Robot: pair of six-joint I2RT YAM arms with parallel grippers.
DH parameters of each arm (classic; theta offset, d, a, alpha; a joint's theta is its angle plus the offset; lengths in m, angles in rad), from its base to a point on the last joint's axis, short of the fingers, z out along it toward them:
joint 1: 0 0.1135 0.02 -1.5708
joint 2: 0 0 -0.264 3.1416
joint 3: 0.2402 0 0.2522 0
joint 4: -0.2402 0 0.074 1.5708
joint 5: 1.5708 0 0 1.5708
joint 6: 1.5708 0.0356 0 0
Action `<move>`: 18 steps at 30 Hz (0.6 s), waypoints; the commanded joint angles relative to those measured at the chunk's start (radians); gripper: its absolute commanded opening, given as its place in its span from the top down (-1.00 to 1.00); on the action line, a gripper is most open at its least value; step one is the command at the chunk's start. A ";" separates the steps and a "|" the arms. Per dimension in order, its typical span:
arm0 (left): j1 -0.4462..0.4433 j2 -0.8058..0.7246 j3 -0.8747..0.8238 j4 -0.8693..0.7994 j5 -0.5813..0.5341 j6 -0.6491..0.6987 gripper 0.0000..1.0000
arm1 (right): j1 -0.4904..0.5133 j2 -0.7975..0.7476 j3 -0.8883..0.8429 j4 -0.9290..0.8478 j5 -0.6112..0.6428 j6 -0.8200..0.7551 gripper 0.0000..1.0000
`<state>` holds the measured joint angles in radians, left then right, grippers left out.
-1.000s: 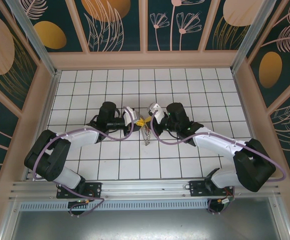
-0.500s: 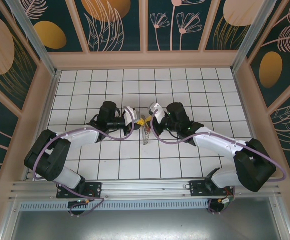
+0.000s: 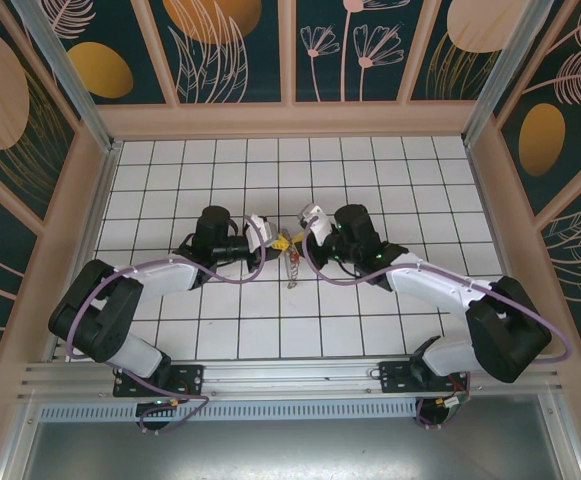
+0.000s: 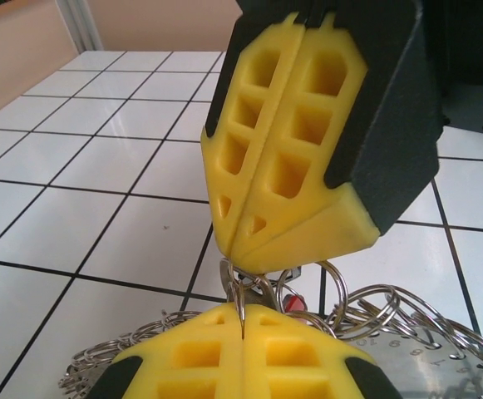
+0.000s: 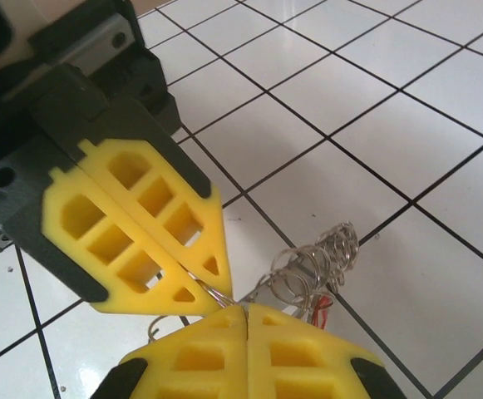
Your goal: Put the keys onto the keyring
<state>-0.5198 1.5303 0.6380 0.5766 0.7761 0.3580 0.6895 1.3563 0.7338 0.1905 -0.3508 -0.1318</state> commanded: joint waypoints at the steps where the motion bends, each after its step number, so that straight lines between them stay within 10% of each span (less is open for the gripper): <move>1: 0.002 -0.038 -0.018 0.090 0.075 -0.018 1.00 | -0.039 0.024 -0.010 -0.015 0.026 0.035 1.00; 18: 0.002 -0.039 -0.037 0.184 0.112 -0.062 1.00 | -0.137 0.055 -0.050 0.067 -0.228 0.152 1.00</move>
<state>-0.5182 1.5257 0.6132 0.6586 0.7967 0.3218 0.6006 1.3819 0.7059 0.2493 -0.5514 -0.0296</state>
